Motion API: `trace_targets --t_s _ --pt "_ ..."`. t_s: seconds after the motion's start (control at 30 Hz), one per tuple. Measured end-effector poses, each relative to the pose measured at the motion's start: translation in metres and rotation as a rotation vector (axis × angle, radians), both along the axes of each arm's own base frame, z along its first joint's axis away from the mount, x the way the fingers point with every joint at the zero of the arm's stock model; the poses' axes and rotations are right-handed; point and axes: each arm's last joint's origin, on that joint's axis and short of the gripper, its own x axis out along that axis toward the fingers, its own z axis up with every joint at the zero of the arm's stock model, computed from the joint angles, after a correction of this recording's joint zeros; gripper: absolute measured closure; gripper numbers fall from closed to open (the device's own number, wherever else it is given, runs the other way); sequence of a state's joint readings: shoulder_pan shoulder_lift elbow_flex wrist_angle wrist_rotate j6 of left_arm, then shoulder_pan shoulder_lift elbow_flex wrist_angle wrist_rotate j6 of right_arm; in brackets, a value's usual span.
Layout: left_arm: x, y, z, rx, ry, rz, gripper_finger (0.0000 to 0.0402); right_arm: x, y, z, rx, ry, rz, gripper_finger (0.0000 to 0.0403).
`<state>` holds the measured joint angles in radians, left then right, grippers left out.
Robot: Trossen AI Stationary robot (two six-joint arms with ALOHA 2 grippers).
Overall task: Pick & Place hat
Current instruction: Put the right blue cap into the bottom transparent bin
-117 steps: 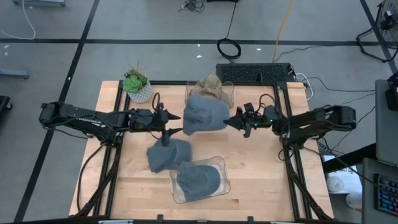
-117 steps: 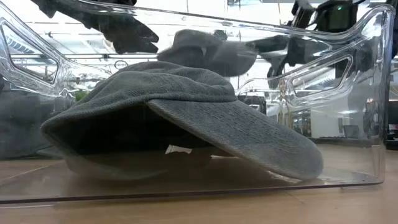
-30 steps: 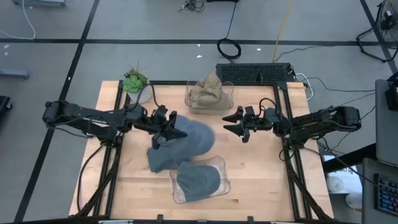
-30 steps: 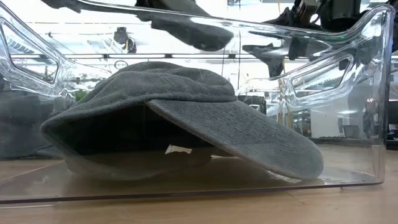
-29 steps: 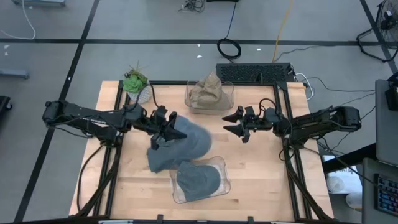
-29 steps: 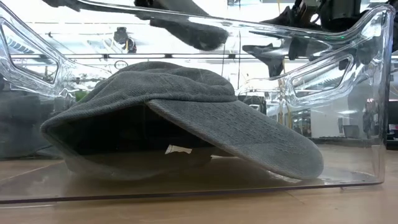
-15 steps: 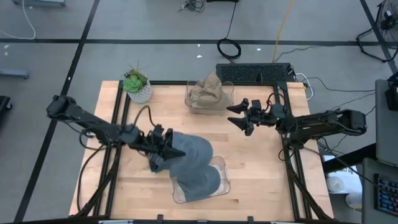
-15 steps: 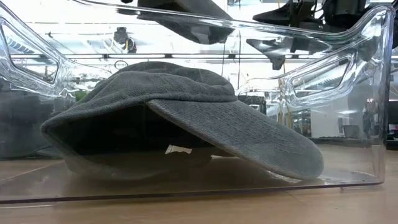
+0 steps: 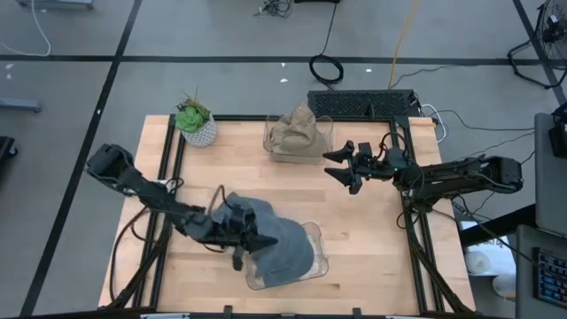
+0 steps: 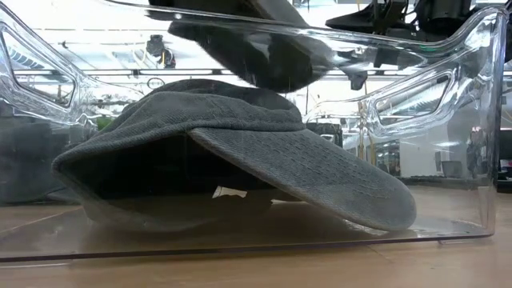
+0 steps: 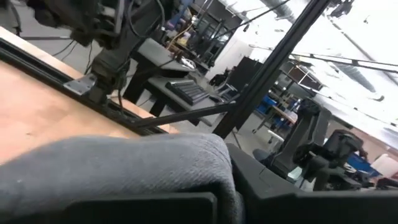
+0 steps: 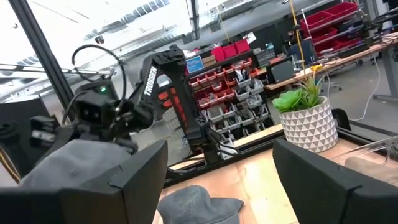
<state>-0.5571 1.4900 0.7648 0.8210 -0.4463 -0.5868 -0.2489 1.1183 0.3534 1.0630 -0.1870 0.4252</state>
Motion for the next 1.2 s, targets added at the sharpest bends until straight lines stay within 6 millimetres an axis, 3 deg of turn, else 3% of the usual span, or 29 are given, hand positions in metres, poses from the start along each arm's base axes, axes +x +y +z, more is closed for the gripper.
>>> trace_targets --t_s 0.3,0.67,0.93,1.2 --pt "0.036 -0.023 -0.009 0.024 0.058 -0.004 0.0392 0.000 0.001 0.000 0.001 0.001 0.022 0.0124" --pt "0.060 -0.036 -0.034 -0.054 0.134 0.028 0.0392 0.001 0.003 -0.002 -0.004 0.022 0.085 0.0124" --pt "0.058 -0.032 -0.064 -0.125 0.371 0.117 0.0392 0.001 0.003 -0.002 -0.003 0.024 0.085 0.0124" --pt "0.052 -0.035 -0.074 -0.125 0.482 0.107 0.0369 0.001 0.003 -0.002 -0.003 0.025 0.085 0.0124"
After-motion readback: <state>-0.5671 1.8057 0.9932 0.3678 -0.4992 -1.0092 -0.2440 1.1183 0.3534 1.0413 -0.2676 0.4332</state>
